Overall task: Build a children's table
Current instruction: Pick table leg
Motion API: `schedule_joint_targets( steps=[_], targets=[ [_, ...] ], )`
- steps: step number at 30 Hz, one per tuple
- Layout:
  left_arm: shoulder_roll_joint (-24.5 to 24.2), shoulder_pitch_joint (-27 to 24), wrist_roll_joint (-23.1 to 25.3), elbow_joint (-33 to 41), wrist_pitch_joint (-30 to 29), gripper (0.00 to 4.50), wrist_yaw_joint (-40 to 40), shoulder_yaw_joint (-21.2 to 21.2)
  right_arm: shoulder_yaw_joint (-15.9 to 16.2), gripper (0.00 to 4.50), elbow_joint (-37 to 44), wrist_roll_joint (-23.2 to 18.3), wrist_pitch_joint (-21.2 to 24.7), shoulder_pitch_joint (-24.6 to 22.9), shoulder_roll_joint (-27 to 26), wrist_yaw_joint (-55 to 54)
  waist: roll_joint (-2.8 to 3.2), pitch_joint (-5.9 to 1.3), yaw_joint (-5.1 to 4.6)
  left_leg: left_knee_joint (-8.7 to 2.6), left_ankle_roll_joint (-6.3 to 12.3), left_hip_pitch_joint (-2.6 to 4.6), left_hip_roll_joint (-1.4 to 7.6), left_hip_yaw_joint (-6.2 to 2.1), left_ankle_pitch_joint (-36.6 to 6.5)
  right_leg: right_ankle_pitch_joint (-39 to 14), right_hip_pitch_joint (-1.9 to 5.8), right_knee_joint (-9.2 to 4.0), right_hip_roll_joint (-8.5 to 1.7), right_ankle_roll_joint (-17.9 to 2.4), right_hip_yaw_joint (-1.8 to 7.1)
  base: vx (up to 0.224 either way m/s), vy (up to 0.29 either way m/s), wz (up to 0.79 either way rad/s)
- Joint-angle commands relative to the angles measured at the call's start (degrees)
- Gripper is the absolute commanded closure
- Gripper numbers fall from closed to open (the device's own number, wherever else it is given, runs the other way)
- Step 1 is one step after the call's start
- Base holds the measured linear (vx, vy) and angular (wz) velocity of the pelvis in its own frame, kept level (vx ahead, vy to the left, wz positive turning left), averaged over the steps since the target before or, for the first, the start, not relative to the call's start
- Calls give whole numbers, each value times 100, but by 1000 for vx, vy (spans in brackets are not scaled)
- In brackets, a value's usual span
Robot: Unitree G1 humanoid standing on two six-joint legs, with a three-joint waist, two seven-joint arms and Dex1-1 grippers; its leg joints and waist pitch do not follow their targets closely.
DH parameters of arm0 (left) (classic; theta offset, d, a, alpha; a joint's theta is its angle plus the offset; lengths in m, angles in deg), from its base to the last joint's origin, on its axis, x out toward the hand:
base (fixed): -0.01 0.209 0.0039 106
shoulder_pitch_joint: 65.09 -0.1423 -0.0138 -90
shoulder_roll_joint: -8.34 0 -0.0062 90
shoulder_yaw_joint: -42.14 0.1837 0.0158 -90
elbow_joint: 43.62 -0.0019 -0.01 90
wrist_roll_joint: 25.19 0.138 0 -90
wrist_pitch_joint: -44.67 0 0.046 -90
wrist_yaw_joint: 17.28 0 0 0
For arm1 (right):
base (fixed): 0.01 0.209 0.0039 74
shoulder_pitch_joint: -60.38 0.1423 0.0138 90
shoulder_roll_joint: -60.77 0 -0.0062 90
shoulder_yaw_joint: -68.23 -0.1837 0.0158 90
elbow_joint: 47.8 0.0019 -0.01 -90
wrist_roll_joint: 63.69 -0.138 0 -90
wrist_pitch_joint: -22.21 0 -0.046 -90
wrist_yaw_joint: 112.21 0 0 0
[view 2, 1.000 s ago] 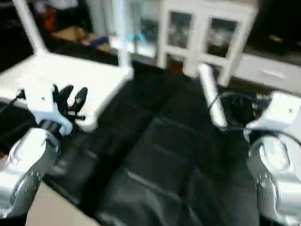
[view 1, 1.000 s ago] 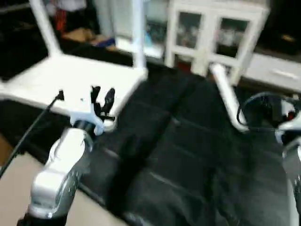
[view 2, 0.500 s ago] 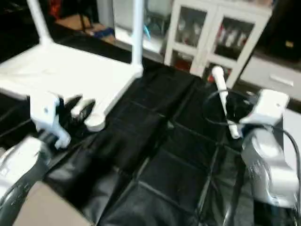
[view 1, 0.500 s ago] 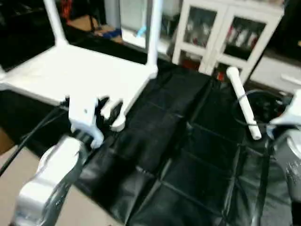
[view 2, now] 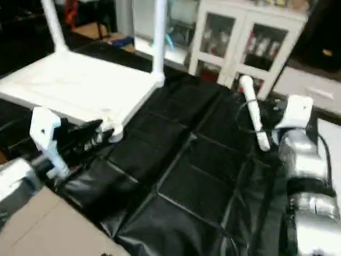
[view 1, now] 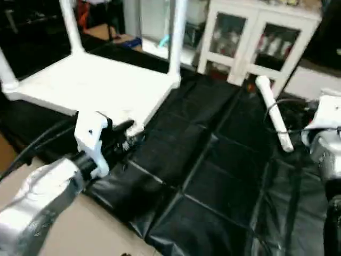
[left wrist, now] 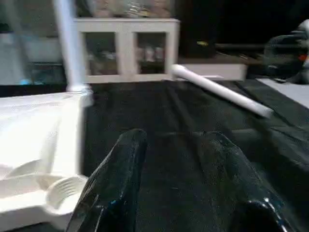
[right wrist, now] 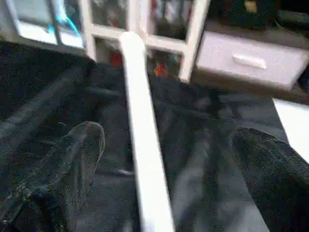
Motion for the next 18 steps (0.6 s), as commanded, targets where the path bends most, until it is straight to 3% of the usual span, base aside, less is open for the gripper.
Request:
schedule_joint_targets(
  steps=[1, 2, 3, 4, 5, 6, 8, 10, 11, 12, 13, 15, 16, 18],
  targets=[
    [-201, 114, -644, 427, -439, 245, -308, -145, -155, 2, -747, 5, -189, 383, 210, 417, 19, -236, 48, -540, -425, 155, 274, -86, -2547, -1821, -17, -440, -117, -1083, 13, 0, 0, 0],
    [-201, 114, -644, 427, -439, 245, -308, -145, -155, 2, -747, 5, -189, 383, 210, 417, 10, -199, 56, -537, -376, 117, 258, -88, -2554, -1951, -9, -451, -112, -1118, 16, 0, 0, 0],
    [-330, 123, -893, 577, -601, 245, -392, -215, -157, 2, -1042, 28, -250, 526, 291, 618, 44, -166, 94, -553, -332, 87, 276, -90, -2403, -1849, -7, -428, -133, -1133, 23, 0, 0, 0],
    [-330, 123, -893, 577, -601, 245, -392, -215, -157, 2, -1042, 28, -250, 526, 291, 618, 21, -178, 90, -536, -295, 80, 270, -75, -2331, -1784, -7, -424, -111, -1169, 21, 0, 0, 0],
    [-447, 118, -1043, 685, -709, 245, -413, -302, -166, 2, -1219, 39, -266, 630, 351, 750, 37, -173, 118, -531, -218, 74, 271, -66, -2148, -1601, -1, -402, -109, -1241, 23, 0, 0, 0],
    [-472, 122, -1068, 710, -738, 245, -407, -320, -176, 2, -1259, 33, -268, 658, 365, 791, 104, -90, 137, -546, -159, 70, 269, -52, -2147, -1581, -44, -429, -89, -1282, 28, 0, 0, 0],
    [-523, 155, -1292, 826, -915, 245, -265, -434, -210, 2, -1488, 80, -322, 797, 440, 902, 121, -47, 173, -552, -129, 54, 275, -56, -2073, -1636, -21, -403, -99, -1344, 23, 0, 0, 0],
    [-623, 119, -1626, 981, -1077, 245, -164, -604, -140, 2, -1676, 194, -415, 904, 491, 994, 222, 42, 229, -561, -60, 37, 263, -56, -1885, -1475, -52, -405, -99, -1449, 27, 0, 0, 0],
    [-713, 108, -1807, 1074, -1195, 245, -150, -656, -70, 2, -1815, 301, -490, 983, 530, 960, 175, 16, 222, -543, -10, 23, 266, -46, -1723, -1308, -11, -365, -95, -1567, 25, 0, 0, 0],
    [-713, 108, -1807, 1074, -1195, 245, -150, -656, -70, 2, -1815, 301, -490, 983, 530, 960, 192, 32, 265, -528, 113, 33, 265, -21, -1444, -1065, -25, -371, -90, -1646, 30, 0, 0, 0],
    [-806, 95, -1903, 1119, -1286, 245, -173, -721, -59, 2, -1908, 338, -543, 1046, 544, 975, 261, 87, 295, -541, 169, 16, 267, -36, -1351, -961, -35, -359, -97, -1687, 31, 0, 0, 0],
    [-961, 63, -2082, 1185, -1419, 245, -202, -883, -51, 2, -2025, 393, -598, 1139, 560, 982, 250, 127, 345, -535, 316, 28, 270, 5, -1228, -920, -33, -359, -81, -1796, 35, 0, 0, 0],
    [-1109, 11, -2349, 1245, -1527, 245, -184, -1067, 30, 2, -2116, 519, -547, 1215, 583, 926, 303, 154, 374, -530, 341, 42, 274, 15, -1100, -812, -50, -342, -85, -1875, 39, 0, 0, 0],
    [-1162, 19, -2492, 1283, -1592, 245, -127, -1119, 154, 2, -2169, 672, -492, 1257, 611, 831, 315, 142, 399, -510, 417, 42, 271, 30, -723, -349, -55, -300, -49, -1974, 27, 0, 0, 0]
  ],
)
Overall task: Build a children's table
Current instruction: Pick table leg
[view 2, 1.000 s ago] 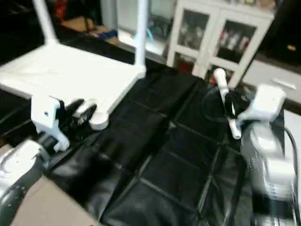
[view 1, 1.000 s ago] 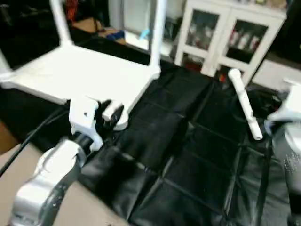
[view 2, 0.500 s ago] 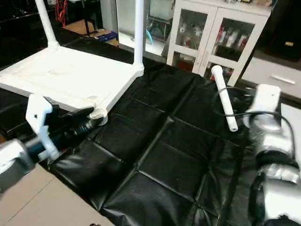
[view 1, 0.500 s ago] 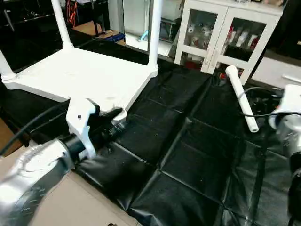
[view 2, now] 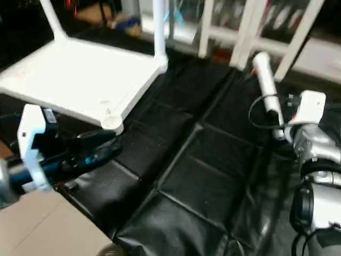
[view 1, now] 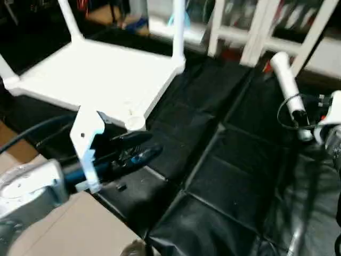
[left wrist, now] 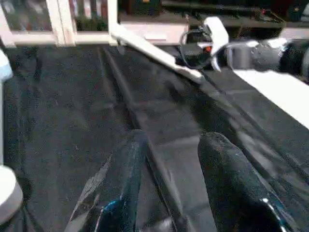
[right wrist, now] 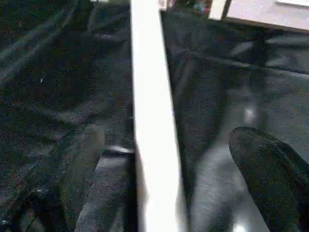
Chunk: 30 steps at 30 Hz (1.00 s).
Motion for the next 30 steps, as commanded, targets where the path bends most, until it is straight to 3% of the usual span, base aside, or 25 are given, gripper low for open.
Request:
schedule_joint_targets(
  steps=[1, 5, 10, 15, 22, 30],
  targets=[
    [-65, -49, -206, 153, -117, 245, 57, -162, 97, 2, -77, 166, 39, 83, 75, -55, -87, -310, 49, -447, 431, 187, 209, -70, -743, -231, 211, -365, -52, -1924, 20, 0, 0, 0],
    [-93, -10, -361, 201, -203, 245, 173, -167, 119, 2, -167, 257, 383, 206, 104, 7, -66, -237, 121, -488, 426, 205, 253, -45, -924, -328, 207, -357, -67, -1949, 40, 0, 0, 0],
    [-135, 42, -485, 191, -258, 245, 251, -184, -44, 50, -242, 165, 663, 375, 159, 135, -80, -201, 146, -503, 358, 203, 260, -25, -916, -336, 216, -350, -79, -1930, 51, 0, 0, 0],
    [-148, 155, -611, 172, -279, 245, 394, -133, -133, 81, -310, 145, 1126, 588, 335, 325, -94, -203, 161, -511, 278, 221, 266, -15, -954, -447, 213, -369, -85, -1883, 58, 0, 0, 0],
    [-115, 203, -623, 168, -249, 245, 515, -88, -53, 145, -334, 319, 1387, 569, 545, 529, -169, -216, 168, -506, 242, 200, 269, 1, -910, -630, 226, -390, -107, -1809, 78, 0, 0, 0],
    [-113, 136, -687, 216, -206, 245, 621, -84, 48, 205, -342, 453, 1561, 444, 549, 848, -194, -220, 152, -492, 300, 197, 278, 8, -755, -524, 222, -380, -103, -1851, 74, 0, 0, 0]
  ],
)
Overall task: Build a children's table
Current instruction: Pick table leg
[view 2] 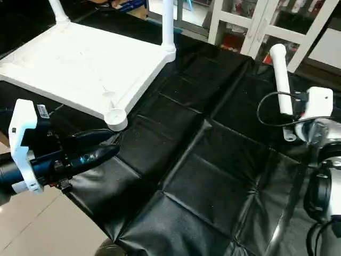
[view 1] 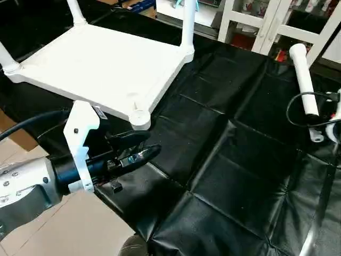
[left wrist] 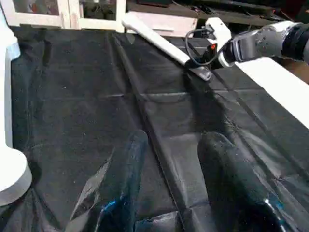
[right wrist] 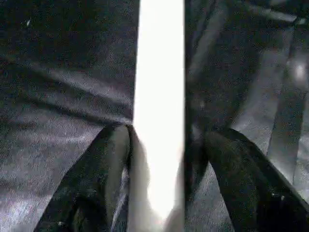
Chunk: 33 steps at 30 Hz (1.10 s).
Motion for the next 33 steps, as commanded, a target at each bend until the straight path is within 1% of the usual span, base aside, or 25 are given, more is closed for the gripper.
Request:
schedule_joint_targets(
  steps=[1, 4, 6, 7, 8, 9, 10, 14, 19, 20, 21, 22, 23, 24, 25, 26, 27, 28, 29, 30, 31, 32, 33],
  targets=[
    [-15, -67, -62, 120, 13, 245, 41, -11, 48, 210, -38, 99, 115, -67, 29, 139, -167, -394, 19, -451, 318, 189, 266, -50, -735, -458, 241, -336, -92, -1807, 62, 0, 0, 0],
    [-13, -78, -65, 126, 16, 245, 59, -15, 64, 241, -41, 150, 147, -103, 7, 222, -153, -390, 24, -449, 336, 195, 272, -45, -728, -509, 230, -339, -94, -1827, 64, 0, 0, 0],
    [-8, -70, -60, 123, 19, 245, 84, -1, 68, 244, -43, 195, 168, -131, -5, 298, -163, -398, 30, -443, 335, 203, 280, -31, -684, -486, 232, -336, -96, -1838, 66, 0, 0, 0],
    [-6, -65, -61, 121, 20, 245, 95, 6, 68, 264, -43, 211, 171, -141, -6, 309, -161, -396, 32, -444, 332, 203, 283, -26, -679, -486, 232, -337, -98, -1841, 65, 0, 0, 0],
    [-3, -61, -63, 126, 28, 245, 121, 29, 52, 264, -42, 217, 177, -158, -1, 314, -170, -405, 33, -435, 342, 209, 288, -12, -607, -394, 237, -327, -96, -1851, 65, 0, 0, 0],
    [-2, -61, -66, 127, 32, 245, 130, 38, 52, 283, -41, 220, 179, -167, 2, 324, -175, -404, 32, -435, 346, 209, 291, -5, -607, -396, 235, -328, -95, -1853, 65, 0, 0, 0],
    [-2, -61, -66, 128, 33, 245, 132, 40, 53, 283, -41, 220, 180, -168, 2, 326, -175, -402, 34, -435, 345, 208, 292, -2, -609, -408, 236, -328, -97, -1853, 65, 0, 0, 0],
    [20, -45, -45, 127, 52, 245, 172, 104, 38, 317, -41, 206, 184, -244, 29, 372, -178, -414, 49, -431, 294, 232, 313, 43, -624, -462, 227, -328, -94, -1816, 67, 0, 0, 0],
    [83, 37, -2, 108, 63, 245, 233, 197, -106, 324, -36, 171, 96, -338, 18, 453, -173, -451, 94, -411, 258, 255, 318, 63, -507, -242, 227, -305, -83, -1822, 64, 0, 0, 0],
    [89, 46, 14, 100, 71, 245, 230, 204, -160, 324, -33, 138, 65, -351, 14, 473, -185, -449, 98, -407, 256, 245, 312, 66, -499, -206, 234, -297, -76, -1833, 62, 0, 0, 0],
    [91, 49, 32, 91, 83, 245, 221, 201, -203, 325, -28, 107, 26, -365, 13, 498, -188, -472, 106, -401, 254, 249, 312, 67, -495, -202, 245, -292, -79, -1834, 61, 0, 0, 0],
    [91, 49, 32, 91, 83, 245, 221, 201, -203, 325, -28, 107, 26, -365, 13, 498, -191, -463, 110, -401, 247, 239, 313, 65, -531, -252, 241, -295, -80, -1822, 60, 0, 0, 0],
    [108, 70, 83, 64, 110, 245, 209, 228, -260, 325, -22, 64, -23, -379, 22, 505, -216, -494, 110, -387, 256, 243, 314, 68, -487, -222, 257, -286, -88, -1820, 63, 0, 0, 0],
    [132, 92, 142, 35, 139, 245, 200, 262, -310, 325, -10, 23, -112, -389, 30, 537, -218, -514, 113, -377, 265, 248, 315, 73, -464, -204, 260, -283, -88, -1824, 64, 0, 0, 0],
    [239, 141, 310, -49, 248, 245, 214, 364, -455, 325, 19, -115, -225, -380, 69, 594, -263, -586, 102, -353, 284, 260, 322, 82, -392, -134, 291, -266, -86, -1835, 62, 0, 0, 0],
    [271, 153, 362, -80, 278, 245, 220, 392, -489, 325, 30, -150, -275, -377, 78, 614, -237, -576, 121, -339, 350, 249, 325, 78, -270, -2, 277, -249, -92, -1846, 62, 0, 0, 0],
    [383, 197, 512, -191, 362, 245, 274, 464, -600, 325, 67, -267, -411, -360, 101, 673, -250, -637, 117, -312, 391, 248, 331, 88, -186, 97, 299, -225, -90, -1872, 54, 0, 0, 0],
    [468, 236, 616, -281, 408, 245, 339, 514, -656, 325, 92, -327, -480, -352, 112, 719, -238, -675, 115, -284, 406, 249, 326, 94, -148, 149, 295, -206, -81, -1890, 47, 0, 0, 0],
    [580, 289, 734, -414, 462, 245, 436, 563, -710, 325, 137, -392, -571, -348, 128, 784, -218, -698, 123, -266, 408, 240, 318, 96, -163, 138, 301, -190, -79, -1895, 44, 0, 0, 0],
    [580, 289, 734, -414, 462, 245, 436, 563, -710, 325, 137, -392, -571, -348, 128, 784, -220, -692, 119, -266, 406, 240, 322, 102, -190, 128, 293, -194, -80, -1899, 46, 0, 0, 0],
    [685, 338, 877, -559, 525, 245, 513, 647, -760, 325, 195, -439, -664, -363, 136, 848, -208, -727, 120, -248, 391, 240, 322, 99, -185, 134, 306, -180, -81, -1906, 42, 0, 0, 0],
    [842, 448, 1070, -770, 639, 245, 601, 762, -863, 325, 312, -562, -751, -401, 137, 969, -110, -784, 128, -224, 336, 260, 324, 91, -302, 18, 315, -167, -82, -1866, 35, 0, 0, 0],
    [1013, 567, 1161, -984, 724, 245, 701, 824, -994, 325, 456, -691, -804, -456, 131, 1052, -110, -784, 128, -224, 336, 260, 324, 91, -302, 18, 315, -167, -82, -1866, 35, 0, 0, 0]
  ],
)
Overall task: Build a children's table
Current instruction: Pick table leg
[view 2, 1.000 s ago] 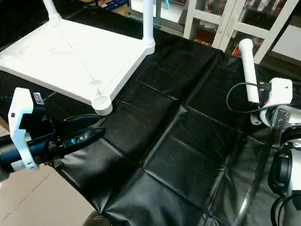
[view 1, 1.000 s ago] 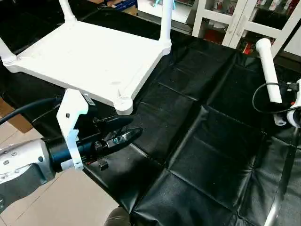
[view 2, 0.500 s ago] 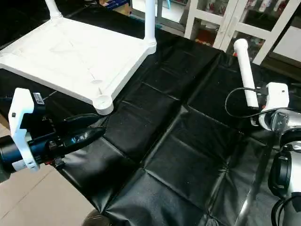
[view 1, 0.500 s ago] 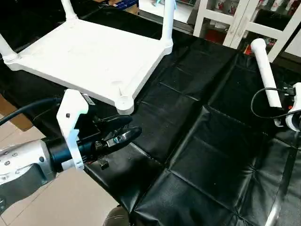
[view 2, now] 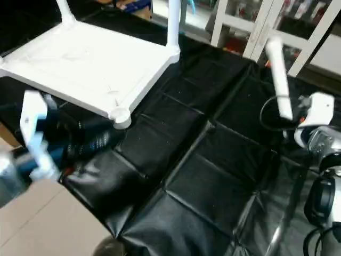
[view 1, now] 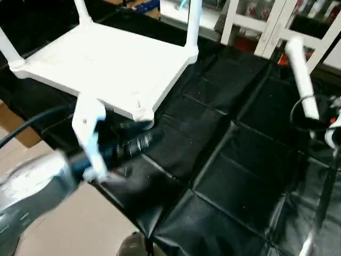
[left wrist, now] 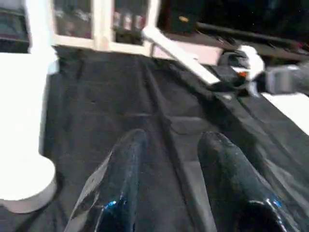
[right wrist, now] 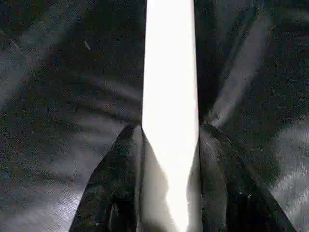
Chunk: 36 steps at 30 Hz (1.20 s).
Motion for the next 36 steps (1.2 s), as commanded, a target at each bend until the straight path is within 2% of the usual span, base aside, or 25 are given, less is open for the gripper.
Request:
schedule_joint_targets(
  steps=[1, 2, 3, 4, 5, 6, 7, 8, 9, 10, 11, 12, 14, 16, 17, 19, 21, 22, 24, 26, 27, 29, 33, 34, 36],
  targets=[
    [102, 116, 234, -239, 154, 245, 162, 116, -200, 325, 317, -237, -201, -14, 102, 166, -114, -687, -12, -337, 278, 256, 207, -33, -458, -36, 280, -308, -64, -1823, 53, 0, 0, 0],
    [423, 350, 433, -678, 376, 245, 179, 264, -422, 325, 716, -488, -162, -260, 26, 320, 62, -729, 2, -306, 220, 282, 198, -47, -543, -97, 264, -275, -68, -1792, 47, 0, 0, 0],
    [461, 376, 461, -733, 409, 245, 169, 283, -442, 325, 781, -516, -153, -305, 11, 337, -2, -703, -12, -326, 247, 298, 189, -17, -645, -155, 244, -354, -44, -1732, 56, 0, 0, 0],
    [546, 430, 542, -870, 487, 245, 149, 332, -498, 325, 1025, -611, -79, -465, -49, 365, 5, -715, -13, -314, 220, 294, 201, -28, -715, -185, 249, -321, -51, -1758, 56, 0, 0, 0],
    [640, 471, 647, -998, 567, 245, 144, 381, -581, 325, 1358, -717, -50, -663, -136, 310, -34, -735, -19, -343, 197, 264, 194, -41, -828, -420, 295, -356, -74, -1600, 50, 0, 0, 0],
    [722, 497, 762, -1109, 637, 245, 179, 433, -705, 325, 1786, -854, -22, -890, -256, 197, -34, -735, -19, -343, 197, 264, 194, -41, -828, -420, 295, -356, -74, -1600, 50, 0, 0, 0],
    [790, 511, 990, -1225, 773, 245, 214, 530, -838, 325, 2490, -1067, 168, -1240, -450, 113, 67, -735, -27, -355, 145, 297, 203, -48, -971, -700, 261, -383, -90, -1501, 53, 0, 0, 0],
    [891, 516, 1319, -1415, 929, 245, 324, 698, -1026, 326, 3934, -1439, 486, -1945, -867, -57, 17, -735, -69, -379, 75, 299, 198, -60, -1157, -1008, 267, -416, -81, -1336, 53, 0, 0, 0],
    [891, 516, 1319, -1415, 929, 245, 324, 698, -1026, 326, 3934, -1439, 486, -1945, -867, -57, 56, -709, -67, -442, 11, 332, 202, -66, -1412, -1440, 256, -509, -81, -1033, 65, 0, 0, 0],
    [938, 513, 1429, -1498, 967, 245, 388, 766, -1093, 326, 4635, -1602, 605, -2285, -1079, -147, 28, -718, -111, -447, -57, 342, 207, -85, -1518, -1622, 236, -498, -72, -949, 64, 0, 0, 0],
    [1029, 520, 1535, -1584, 1054, 245, 432, 817, -1170, 326, 5308, -1784, 654, -2613, -1314, -290, 66, -730, -151, -483, -138, 331, 199, -107, -1551, -1793, 254, -538, -71, -762, 64, 0, 0, 0],
    [1134, 527, 1639, -1677, 1165, 245, 467, 861, -1212, 326, 6016, -1991, 748, -2978, -1559, -428, 47, -763, -203, -487, -187, 334, 194, -127, -1529, -1804, 235, -528, -54, -726, 52, 0, 0, 0],
    [1356, 563, 1971, -1917, 1444, 245, 563, 1025, -1142, 327, 7340, -2335, 846, -3790, -2018, -621, 74, -776, -248, -494, -201, 331, 199, -130, -1602, -1996, 214, -548, -61, -633, 60, 0, 0, 0],
    [1413, 608, 2055, -2015, 1515, 245, 542, 1091, -1052, 327, 7960, -2514, 823, -4181, -2269, -744, 85, -771, -275, -503, -214, 328, 193, -130, -1668, -2250, 186, -607, -63, -431, 70, 0, 0, 0],
    [1431, 634, 2107, -2053, 1559, 245, 512, 1124, -1043, 327, 8148, -2583, 829, -4295, -2348, -793, 85, -766, -340, -526, -250, 296, 179, -157, -1746, -2478, 179, -622, -63, -335, 49, 0, 0, 0],
    [1529, 715, 2039, -2131, 1598, 245, 455, 1071, -991, 327, 8459, -2686, 770, -4486, -2481, -848, 78, -770, -415, -533, -312, 239, 162, -187, -1768, -2599, 220, -605, -76, -312, 23, 0, 0, 0],
    [1700, 762, 1745, -2162, 1625, 217, 278, 910, -947, 327, 8791, -2718, 761, -4648, -2616, -932, 126, -743, -483, -510, -363, 317, 134, -167, -2071, -3057, 113, -718, -65, -211, 26, 0, 0, 0],
    [2006, 829, 1041, -2132, 1663, 210, -182, 615, -835, 327, 9334, -2966, 797, -4853, -2845, -986, 139, -741, -504, -507, -369, 324, 128, -174, -2098, -3157, 107, -729, -79, -208, 26, 0, 0, 0],
    [2228, 1078, 599, -2308, 1474, 210, -171, 423, -439, 327, 9738, -3125, 806, -4876, -2992, -839, 202, -760, -568, -552, -374, 269, 129, -231, -2139, -3074, 163, -701, -68, -213, -19, 0, 0, 0],
    [2245, 1349, 548, -2491, 1372, 175, -500, 550, -196, 327, 10018, -3276, 883, -4768, -3231, -888, 167, -762, -640, -570, -377, 242, 110, -249, -2245, -3001, 166, -691, -43, -148, -35, 0, 0, 0],
    [2273, 1445, 506, -2557, 1328, 168, -610, 590, -130, 327, 10095, -3353, 937, -4750, -3296, -890, 111, -762, -695, -563, -358, 249, 105, -252, -2298, -3105, 147, -719, -45, -98, -27, 0, 0, 0],
    [2371, 1741, 328, -2737, 1215, 147, -877, 646, 186, 327, 10300, -3521, 1106, -4778, -3380, -760, 177, -761, -719, -570, -381, 300, 108, -266, -2342, -3128, 127, -746, -48, -121, -23, 0, 0, 0],
    [2549, 2122, 401, -3023, 1200, 124, -899, 702, 837, 327, 10576, -3620, 1291, -5012, -3295, -334, 193, -787, -735, -622, -381, 294, 131, -266, -2335, -2472, 184, -718, -33, -300, -12, 0, 0, 0],
    [2580, 2146, 396, -3052, 1184, 124, -908, 688, 899, 327, 10620, -3619, 1326, -5035, -3290, -316, 134, -790, -749, -625, -358, 274, 133, -259, -2304, -2393, 195, -717, -33, -333, -6, 0, 0, 0],
    [2629, 2156, 354, -3092, 1139, 98, -925, 679, 1042, 327, 10685, -3566, 1377, -5080, -3242, -267, 91, -797, -733, -611, -286, 299, 141, -240, -2218, -2304, 186, -713, -68, -483, 19, 0, 0, 0]
  ],
)
